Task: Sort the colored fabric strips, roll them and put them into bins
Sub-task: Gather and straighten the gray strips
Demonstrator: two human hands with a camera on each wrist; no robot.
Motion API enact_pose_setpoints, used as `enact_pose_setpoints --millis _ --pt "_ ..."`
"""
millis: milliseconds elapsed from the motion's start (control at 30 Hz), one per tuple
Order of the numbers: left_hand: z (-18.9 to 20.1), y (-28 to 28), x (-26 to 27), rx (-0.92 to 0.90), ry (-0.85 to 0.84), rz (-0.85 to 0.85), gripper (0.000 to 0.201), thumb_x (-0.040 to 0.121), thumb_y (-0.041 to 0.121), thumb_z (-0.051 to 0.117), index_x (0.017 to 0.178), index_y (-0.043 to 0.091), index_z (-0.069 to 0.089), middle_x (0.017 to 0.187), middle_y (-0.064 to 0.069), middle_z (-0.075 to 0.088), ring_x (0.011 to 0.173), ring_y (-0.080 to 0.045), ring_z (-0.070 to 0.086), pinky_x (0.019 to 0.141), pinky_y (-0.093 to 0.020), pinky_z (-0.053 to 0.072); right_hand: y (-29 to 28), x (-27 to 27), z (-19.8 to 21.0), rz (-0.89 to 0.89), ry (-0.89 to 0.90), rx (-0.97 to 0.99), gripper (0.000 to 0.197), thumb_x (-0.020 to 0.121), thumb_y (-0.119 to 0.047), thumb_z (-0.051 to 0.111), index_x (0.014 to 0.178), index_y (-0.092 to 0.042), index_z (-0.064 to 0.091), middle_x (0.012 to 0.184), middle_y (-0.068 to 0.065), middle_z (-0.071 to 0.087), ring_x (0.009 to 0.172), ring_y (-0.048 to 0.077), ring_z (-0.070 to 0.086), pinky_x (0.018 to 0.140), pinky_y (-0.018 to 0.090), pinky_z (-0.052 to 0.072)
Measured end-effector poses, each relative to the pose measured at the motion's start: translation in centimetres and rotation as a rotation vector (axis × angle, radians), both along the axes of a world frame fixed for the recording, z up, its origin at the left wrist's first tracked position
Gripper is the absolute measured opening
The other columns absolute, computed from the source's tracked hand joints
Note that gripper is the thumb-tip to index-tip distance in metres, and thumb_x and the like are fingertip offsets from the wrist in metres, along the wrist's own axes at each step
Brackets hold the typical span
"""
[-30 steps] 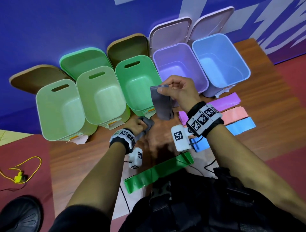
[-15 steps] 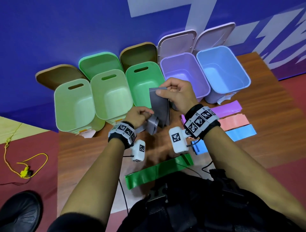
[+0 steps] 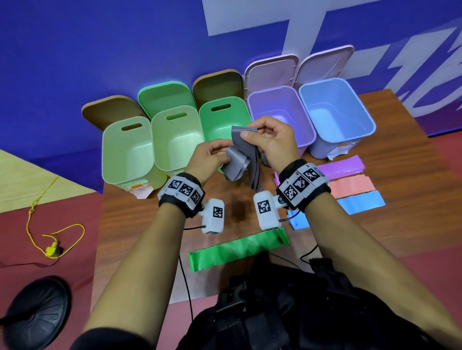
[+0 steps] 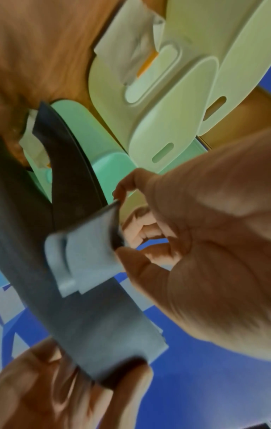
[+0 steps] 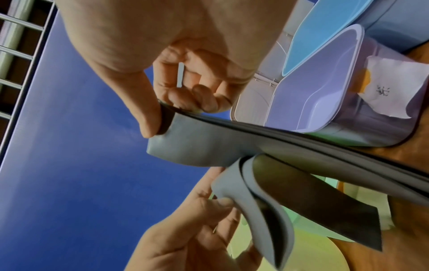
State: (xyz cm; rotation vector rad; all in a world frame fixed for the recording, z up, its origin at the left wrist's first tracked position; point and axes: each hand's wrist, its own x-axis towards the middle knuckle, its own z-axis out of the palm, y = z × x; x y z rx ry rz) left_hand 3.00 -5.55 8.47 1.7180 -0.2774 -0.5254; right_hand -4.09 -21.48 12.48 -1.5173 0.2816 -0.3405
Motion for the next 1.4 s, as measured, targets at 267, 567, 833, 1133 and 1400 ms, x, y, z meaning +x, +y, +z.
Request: enact_pose_setpoints --millis 267,567,833,1133,1400 --pt "0.5 0.2 -1.0 -0.041 -0.046 0.036 0.044 0.086 -0.008 0.045 0.093 0.029 0.069 0.087 -0.013 0.05 0.079 -0.024 0.044 0.072 -0.036 0.041 -0.1 -1.1 -0.2 -0.015 -0.017 0.009 0.016 0.083 0.0 0.074 0.081 -0.013 0.066 0.07 -0.001 0.063 0.061 0.005 0.054 0.063 0.017 0.046" --pt "1.4 0.7 -1.3 -0.011 -0.14 0.049 0.037 0.09 0.0 0.054 0.104 0.031 0.069 0.092 -0.004 0.065 0.085 -0.014 0.057 0.073 -0.023 0.048 0.1 -1.6 -0.2 -0.025 -0.021 -0.023 0.011 0.084 -0.002 0.075 0.084 -0.011 0.068 0.064 -0.011 0.062 0.056 -0.001 0.053 0.059 0.013 0.043" --pt "1.9 1.3 -1.0 -0.108 -0.07 0.204 0.027 0.084 0.01 0.057 0.086 0.022 0.08 0.102 -0.008 0.075 0.102 -0.024 0.065 0.098 -0.044 0.05 -0.1 -2.0 -0.4 -0.042 -0.005 -0.023 0.016 0.083 -0.001 0.075 0.079 -0.015 0.068 0.068 -0.004 0.064 0.061 0.004 0.054 0.061 0.015 0.045" --pt "3.1 1.2 -1.0 -0.346 0.079 0.161 0.022 0.078 0.015 0.077 0.095 0.002 0.075 0.107 -0.027 0.069 0.099 -0.027 0.063 0.099 -0.037 0.048 0.4 -1.9 -0.4 0.041 0.022 -0.011 0.01 0.082 0.0 0.076 0.088 -0.006 0.071 0.057 -0.015 0.06 0.05 -0.001 0.052 0.053 0.01 0.041" --pt "2.9 1.2 -0.3 -0.175 -0.121 0.232 0.01 0.082 0.026 0.079 0.09 0.019 0.079 0.091 -0.007 0.068 0.078 -0.006 0.059 0.073 -0.021 0.046 0.5 -1.4 -0.2 0.059 0.018 -0.005 0.014 0.082 0.001 0.077 0.092 -0.009 0.073 0.068 -0.013 0.066 0.055 -0.001 0.055 0.058 0.011 0.044"
